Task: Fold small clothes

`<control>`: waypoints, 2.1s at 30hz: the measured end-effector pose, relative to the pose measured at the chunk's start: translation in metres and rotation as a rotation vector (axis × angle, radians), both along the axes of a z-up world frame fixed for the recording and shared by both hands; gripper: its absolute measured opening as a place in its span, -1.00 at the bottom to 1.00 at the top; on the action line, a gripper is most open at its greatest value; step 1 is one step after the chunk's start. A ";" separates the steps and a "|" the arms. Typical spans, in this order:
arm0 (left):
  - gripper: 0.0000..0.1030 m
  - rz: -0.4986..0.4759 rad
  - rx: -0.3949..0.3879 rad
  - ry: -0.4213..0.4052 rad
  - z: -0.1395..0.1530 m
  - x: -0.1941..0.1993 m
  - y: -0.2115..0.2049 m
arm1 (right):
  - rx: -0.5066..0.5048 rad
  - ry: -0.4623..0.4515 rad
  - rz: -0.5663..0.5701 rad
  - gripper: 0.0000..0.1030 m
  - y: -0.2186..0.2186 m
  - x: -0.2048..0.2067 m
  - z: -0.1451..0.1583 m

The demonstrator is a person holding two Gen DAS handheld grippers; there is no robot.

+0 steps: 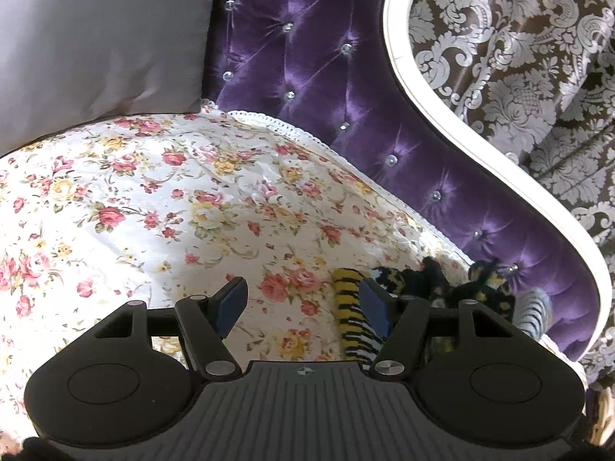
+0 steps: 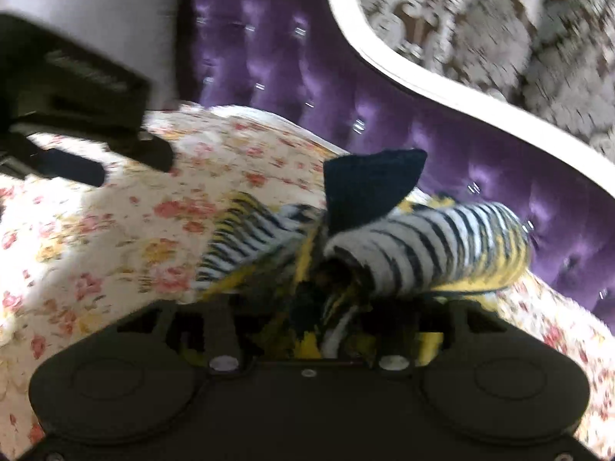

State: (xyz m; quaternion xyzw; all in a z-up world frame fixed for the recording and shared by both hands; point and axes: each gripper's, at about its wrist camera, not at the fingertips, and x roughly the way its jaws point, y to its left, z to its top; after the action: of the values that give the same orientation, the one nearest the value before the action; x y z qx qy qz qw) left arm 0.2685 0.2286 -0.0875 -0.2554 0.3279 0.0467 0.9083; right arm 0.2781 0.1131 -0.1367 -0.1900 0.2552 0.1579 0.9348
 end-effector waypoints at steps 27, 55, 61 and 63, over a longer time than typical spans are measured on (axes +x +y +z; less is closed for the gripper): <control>0.23 -0.213 -0.060 -0.037 -0.005 0.009 -0.037 | 0.192 -0.030 0.106 0.45 -0.057 -0.085 0.018; 0.23 -0.287 -0.090 0.052 -0.026 0.051 -0.069 | 0.107 -0.088 0.209 -0.75 -0.046 -0.094 -0.001; -0.54 -0.297 0.008 -0.040 -0.013 0.043 -0.085 | 0.214 -0.067 0.200 -0.75 -0.058 -0.093 0.008; -0.54 -0.309 0.009 -0.071 -0.006 0.036 -0.085 | 0.259 -0.061 0.196 -0.75 -0.063 -0.093 0.013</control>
State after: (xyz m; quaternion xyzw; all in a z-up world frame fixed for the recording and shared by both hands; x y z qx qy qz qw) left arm 0.3049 0.1439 -0.0933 -0.1993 0.3309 -0.1013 0.9168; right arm 0.1854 0.0499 -0.1241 -0.0967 0.1846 0.2741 0.9388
